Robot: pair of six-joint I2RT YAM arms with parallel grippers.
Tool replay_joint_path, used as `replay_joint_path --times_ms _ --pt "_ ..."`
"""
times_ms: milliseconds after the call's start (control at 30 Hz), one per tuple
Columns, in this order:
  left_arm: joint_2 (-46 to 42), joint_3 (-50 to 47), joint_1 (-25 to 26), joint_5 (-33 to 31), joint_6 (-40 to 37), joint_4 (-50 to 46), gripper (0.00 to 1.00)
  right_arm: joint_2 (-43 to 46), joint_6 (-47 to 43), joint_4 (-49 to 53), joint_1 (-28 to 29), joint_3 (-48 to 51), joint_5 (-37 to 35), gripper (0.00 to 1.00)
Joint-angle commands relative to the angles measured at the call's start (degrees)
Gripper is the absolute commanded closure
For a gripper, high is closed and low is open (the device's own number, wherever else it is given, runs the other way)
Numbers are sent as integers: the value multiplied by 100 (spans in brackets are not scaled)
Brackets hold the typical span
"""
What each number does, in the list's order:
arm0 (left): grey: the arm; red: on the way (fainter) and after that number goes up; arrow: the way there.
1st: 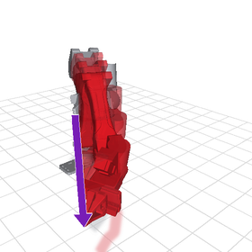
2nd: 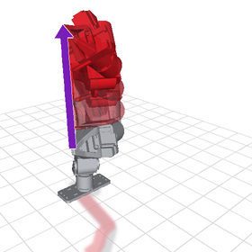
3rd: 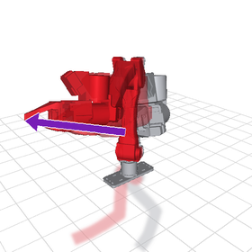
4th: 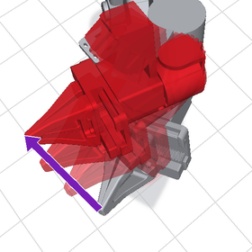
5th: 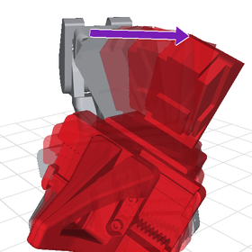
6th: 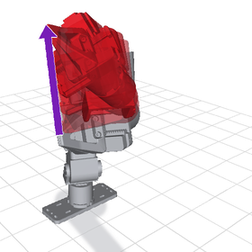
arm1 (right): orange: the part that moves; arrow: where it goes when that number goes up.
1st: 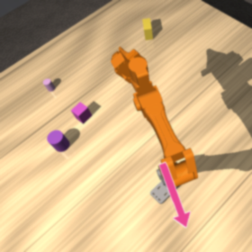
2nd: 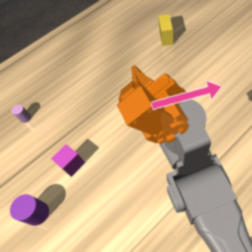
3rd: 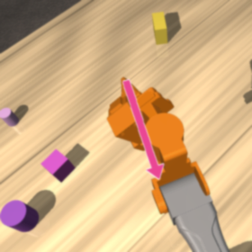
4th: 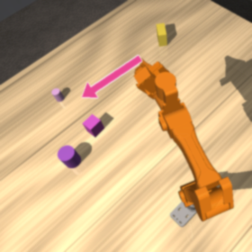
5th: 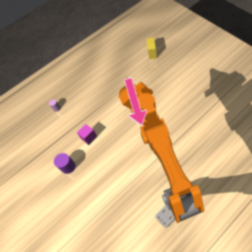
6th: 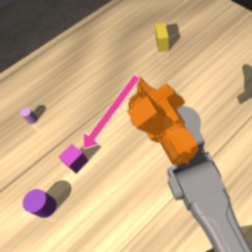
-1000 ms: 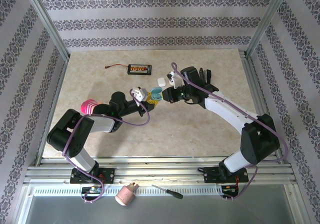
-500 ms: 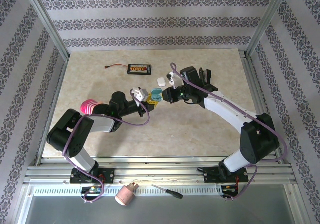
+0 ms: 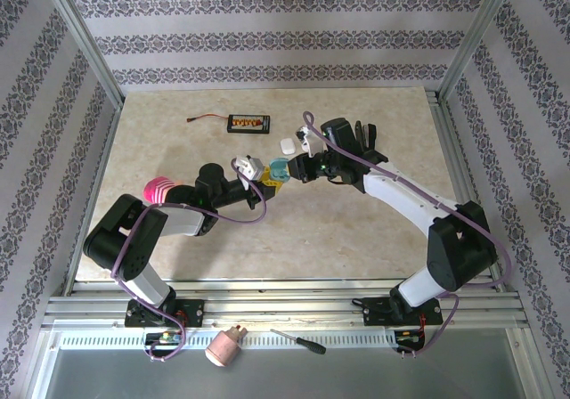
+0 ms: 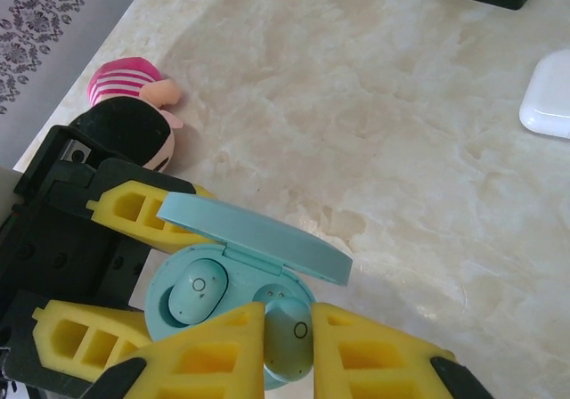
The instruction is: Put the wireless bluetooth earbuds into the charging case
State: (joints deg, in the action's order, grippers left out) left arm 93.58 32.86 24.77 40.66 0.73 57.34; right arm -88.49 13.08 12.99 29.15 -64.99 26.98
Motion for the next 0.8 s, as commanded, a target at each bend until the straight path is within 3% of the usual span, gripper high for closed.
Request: replay_joint_path --times_ms 0,533,767 --pt "-25 14 80 187 306 478 73 -122 -122 -177 39 -49 19 84" --pt "-8 104 77 108 341 480 73 -48 -260 -198 38 177 354 83" --pt "-38 136 74 121 327 428 73 42 -330 -148 38 249 360 77"
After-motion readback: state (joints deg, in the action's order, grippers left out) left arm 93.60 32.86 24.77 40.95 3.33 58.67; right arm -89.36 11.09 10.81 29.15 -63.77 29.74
